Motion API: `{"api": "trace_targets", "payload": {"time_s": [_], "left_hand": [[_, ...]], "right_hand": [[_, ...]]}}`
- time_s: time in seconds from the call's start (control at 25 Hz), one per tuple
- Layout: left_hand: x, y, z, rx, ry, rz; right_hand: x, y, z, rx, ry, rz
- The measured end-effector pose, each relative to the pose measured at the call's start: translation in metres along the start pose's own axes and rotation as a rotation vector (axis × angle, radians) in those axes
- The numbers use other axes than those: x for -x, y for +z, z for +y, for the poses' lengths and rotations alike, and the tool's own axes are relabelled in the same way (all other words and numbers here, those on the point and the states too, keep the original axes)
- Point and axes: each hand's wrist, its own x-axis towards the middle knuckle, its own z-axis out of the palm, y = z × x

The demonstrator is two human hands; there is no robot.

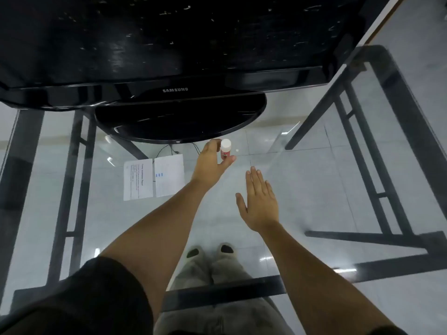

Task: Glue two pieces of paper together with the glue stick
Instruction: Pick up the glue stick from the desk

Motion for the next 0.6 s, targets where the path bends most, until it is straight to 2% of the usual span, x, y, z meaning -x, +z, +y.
{"api": "trace_targets", "payload": {"time_s": [0.28, 0.36, 0.52, 0.6], "left_hand": [[0.003, -0.006, 0.006, -0.032, 0.008, -0.033], [0.01, -0.017, 0.008, 0.013, 0.045, -0.041], [0.033, -0.04, 0.0, 0.074, 0.1, -0.047], [0.044, -0.044, -0.003, 0.049, 0.127, -0.054]], "right_hand": [[0.0, -0.008, -0.001, -0.028, 0.0, -0.015], [-0.006, -0.025, -0.003, -0.202, 0.046, 0.0], [-0.025, -0.081, -0.017, -0.649, 0.104, 0.191], [-0.032, -0.105, -0.033, -0.798, 0.088, 0.175]]}}
